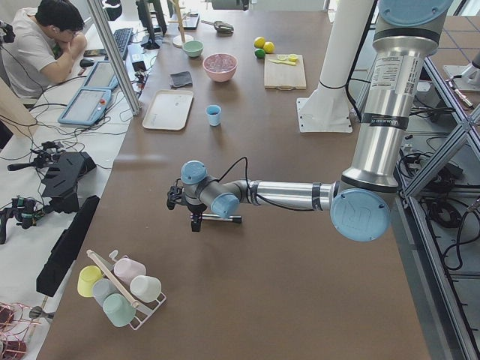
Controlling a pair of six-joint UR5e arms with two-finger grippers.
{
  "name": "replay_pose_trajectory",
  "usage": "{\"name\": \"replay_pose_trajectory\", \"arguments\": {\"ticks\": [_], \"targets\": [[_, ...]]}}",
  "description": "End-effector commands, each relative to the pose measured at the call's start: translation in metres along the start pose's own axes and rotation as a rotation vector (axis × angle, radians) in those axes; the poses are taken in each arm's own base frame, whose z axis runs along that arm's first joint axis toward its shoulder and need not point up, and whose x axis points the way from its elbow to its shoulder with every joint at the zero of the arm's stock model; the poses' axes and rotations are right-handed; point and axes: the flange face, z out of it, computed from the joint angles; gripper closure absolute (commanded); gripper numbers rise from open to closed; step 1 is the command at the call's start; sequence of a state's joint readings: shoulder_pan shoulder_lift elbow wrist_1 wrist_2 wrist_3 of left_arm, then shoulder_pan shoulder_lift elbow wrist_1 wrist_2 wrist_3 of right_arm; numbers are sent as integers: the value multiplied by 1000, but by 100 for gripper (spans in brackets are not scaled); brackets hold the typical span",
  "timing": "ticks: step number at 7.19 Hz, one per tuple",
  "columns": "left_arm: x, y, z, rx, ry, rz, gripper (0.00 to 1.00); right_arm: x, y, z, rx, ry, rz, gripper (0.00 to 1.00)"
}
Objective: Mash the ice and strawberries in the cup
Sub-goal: 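Move the left gripper to the steel muddler lying on the table, then grasp the steel muddler upright with the left gripper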
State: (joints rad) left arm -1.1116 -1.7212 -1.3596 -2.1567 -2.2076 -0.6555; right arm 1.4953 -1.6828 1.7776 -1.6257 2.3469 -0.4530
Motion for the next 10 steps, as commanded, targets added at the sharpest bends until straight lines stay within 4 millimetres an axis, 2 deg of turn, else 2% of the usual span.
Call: {"name": "replay_pose_trajectory", "arguments": {"ticks": [1,4,6,7,10], "targets": [[3,5,8,-1,5,6,3,-2,9,3,-6,-5,7,1],[6,9,12,-4,8,15,4,-3,6,0,1,-3,2,1],[14,16,23,-27,9,33,9,-5,7,-4,6,0,0,1],[13,17,24,-27,7,32,16,-6,6,-4,7,0,-1,1],[16,17,23,-12,24,49,52,-6,6,-4,6,0,-2,1]]}}
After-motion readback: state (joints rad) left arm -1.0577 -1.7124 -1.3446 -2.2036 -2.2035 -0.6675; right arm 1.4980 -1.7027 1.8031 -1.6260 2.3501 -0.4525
